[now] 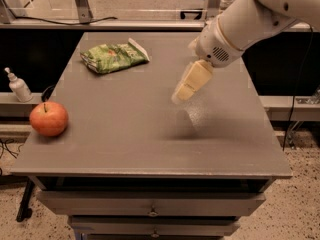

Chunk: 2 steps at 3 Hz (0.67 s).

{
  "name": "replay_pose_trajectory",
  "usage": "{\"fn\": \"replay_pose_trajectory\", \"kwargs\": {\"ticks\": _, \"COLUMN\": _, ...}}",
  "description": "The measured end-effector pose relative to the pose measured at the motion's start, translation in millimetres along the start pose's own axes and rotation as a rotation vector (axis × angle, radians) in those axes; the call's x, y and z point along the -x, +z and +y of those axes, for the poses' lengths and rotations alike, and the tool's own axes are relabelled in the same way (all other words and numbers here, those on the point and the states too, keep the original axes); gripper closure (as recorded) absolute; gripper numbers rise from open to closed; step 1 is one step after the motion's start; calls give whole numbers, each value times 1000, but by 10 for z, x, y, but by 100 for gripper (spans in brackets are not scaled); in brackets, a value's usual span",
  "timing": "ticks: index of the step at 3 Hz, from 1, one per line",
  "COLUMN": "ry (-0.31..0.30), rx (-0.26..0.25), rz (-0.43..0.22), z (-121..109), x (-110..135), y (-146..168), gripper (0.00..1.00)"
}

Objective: Pick green rice chip bag

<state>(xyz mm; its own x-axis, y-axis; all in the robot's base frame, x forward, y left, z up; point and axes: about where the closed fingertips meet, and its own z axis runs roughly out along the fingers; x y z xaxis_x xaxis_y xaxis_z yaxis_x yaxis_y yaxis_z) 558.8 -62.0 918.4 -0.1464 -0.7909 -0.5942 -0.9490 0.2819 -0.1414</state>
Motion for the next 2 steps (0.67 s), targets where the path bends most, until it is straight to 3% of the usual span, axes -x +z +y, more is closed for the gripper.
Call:
{"fn": "replay_pose_trajectory", "kwargs": {"ticks": 1, "ry": 13, "rx": 8, "rz": -81, "z": -64, "x": 146, "y": 214, "gripper": 0}}
{"fn": "replay_pose_trajectory", "kwargs": {"ticks": 2, "ry": 21, "rx": 15, "rz": -227, "z": -241, "x": 468, "y": 586, "gripper": 0}}
